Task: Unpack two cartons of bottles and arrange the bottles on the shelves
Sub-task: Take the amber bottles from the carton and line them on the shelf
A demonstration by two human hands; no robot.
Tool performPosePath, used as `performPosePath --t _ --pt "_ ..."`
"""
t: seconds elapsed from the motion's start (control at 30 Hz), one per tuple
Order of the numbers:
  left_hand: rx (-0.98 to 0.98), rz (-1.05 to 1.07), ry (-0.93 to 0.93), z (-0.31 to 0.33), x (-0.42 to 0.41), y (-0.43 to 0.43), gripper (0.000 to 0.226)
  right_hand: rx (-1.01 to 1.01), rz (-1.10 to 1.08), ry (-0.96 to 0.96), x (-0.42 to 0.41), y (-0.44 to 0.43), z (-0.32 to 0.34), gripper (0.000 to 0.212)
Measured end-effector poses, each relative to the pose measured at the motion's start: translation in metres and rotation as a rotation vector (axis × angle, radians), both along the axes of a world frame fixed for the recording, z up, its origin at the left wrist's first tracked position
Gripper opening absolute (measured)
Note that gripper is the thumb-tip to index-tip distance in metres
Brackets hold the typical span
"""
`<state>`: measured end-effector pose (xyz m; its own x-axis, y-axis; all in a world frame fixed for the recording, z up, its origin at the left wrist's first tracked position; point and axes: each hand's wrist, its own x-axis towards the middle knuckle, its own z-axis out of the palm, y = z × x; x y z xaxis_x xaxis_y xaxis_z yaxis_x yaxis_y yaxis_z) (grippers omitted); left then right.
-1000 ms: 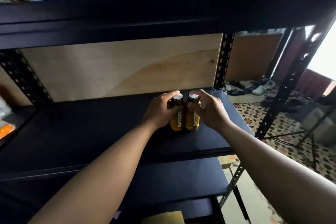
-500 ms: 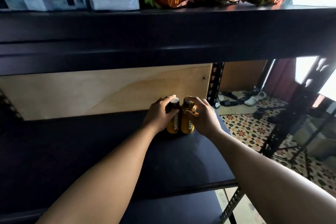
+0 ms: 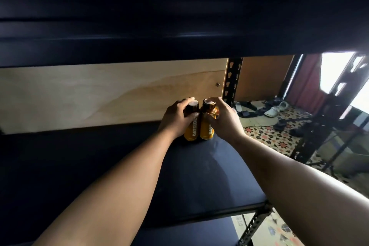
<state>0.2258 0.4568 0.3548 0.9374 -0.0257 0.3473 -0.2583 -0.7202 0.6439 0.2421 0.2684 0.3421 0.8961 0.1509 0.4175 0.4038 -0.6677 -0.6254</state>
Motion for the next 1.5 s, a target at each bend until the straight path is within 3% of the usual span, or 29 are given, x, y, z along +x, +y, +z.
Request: performPosePath --t 0.37,0.57,1.07,1.5 --pt "-0.063 -0.001 -0.048 -0.007 0.043 -0.001 0.057 0.216 -0.044 0.049 0.043 0.007 -0.008 0.051" --pt "-0.038 0.031 -0.070 -0.006 0.061 0.003 0.047 0.224 -0.024 0.035 0.058 0.007 -0.009 0.053" --pt "-0.060 0.029 -0.035 -0.004 0.087 0.009 0.056 0.195 -0.081 0.038 0.079 0.014 0.004 0.048" --pt "-0.106 0.003 -0.048 -0.005 0.097 0.003 0.056 0.290 -0.123 0.015 0.076 0.011 0.004 0.041"
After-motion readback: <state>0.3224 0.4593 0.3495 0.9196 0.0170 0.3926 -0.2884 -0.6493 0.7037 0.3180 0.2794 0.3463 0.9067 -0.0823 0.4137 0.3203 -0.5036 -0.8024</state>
